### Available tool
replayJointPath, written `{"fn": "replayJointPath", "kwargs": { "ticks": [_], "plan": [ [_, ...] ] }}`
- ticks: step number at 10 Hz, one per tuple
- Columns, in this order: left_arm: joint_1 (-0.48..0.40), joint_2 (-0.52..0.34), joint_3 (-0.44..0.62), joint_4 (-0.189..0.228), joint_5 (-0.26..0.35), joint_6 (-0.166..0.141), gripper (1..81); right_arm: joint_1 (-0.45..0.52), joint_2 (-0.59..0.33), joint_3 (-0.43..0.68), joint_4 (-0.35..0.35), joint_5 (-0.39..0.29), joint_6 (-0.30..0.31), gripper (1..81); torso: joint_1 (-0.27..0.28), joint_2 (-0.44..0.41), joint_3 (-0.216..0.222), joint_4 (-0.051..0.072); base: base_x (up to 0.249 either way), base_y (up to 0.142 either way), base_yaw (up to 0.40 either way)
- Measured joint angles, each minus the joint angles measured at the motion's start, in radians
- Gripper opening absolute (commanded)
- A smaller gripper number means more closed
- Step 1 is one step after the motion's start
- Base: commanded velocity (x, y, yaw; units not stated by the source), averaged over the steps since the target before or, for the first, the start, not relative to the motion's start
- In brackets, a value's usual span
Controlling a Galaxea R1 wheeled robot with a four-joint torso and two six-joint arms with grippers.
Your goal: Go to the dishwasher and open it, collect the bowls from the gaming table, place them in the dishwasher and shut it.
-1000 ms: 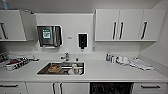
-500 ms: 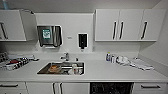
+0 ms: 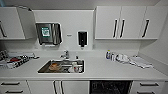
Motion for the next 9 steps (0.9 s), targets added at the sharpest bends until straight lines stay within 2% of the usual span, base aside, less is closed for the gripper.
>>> {"fn": "replayJointPath", "kwargs": {
  "ticks": [7, 9],
  "plan": [
    [-0.012, 0.000, -0.016, 0.000, 0.000, 0.000, 81.1, 0.008, 0.015, 0.003, -0.001, 0.006, 0.000, 81.1, -0.161, 0.252, 0.005, 0.000, 0.000, 0.000, 0.000],
    [-0.013, 0.000, -0.017, 0.000, -0.001, 0.000, 81.1, 0.009, 0.018, 0.003, -0.001, 0.007, 0.000, 81.1, -0.198, 0.309, 0.052, 0.000, 0.000, 0.000, 0.000]
  ]
}}
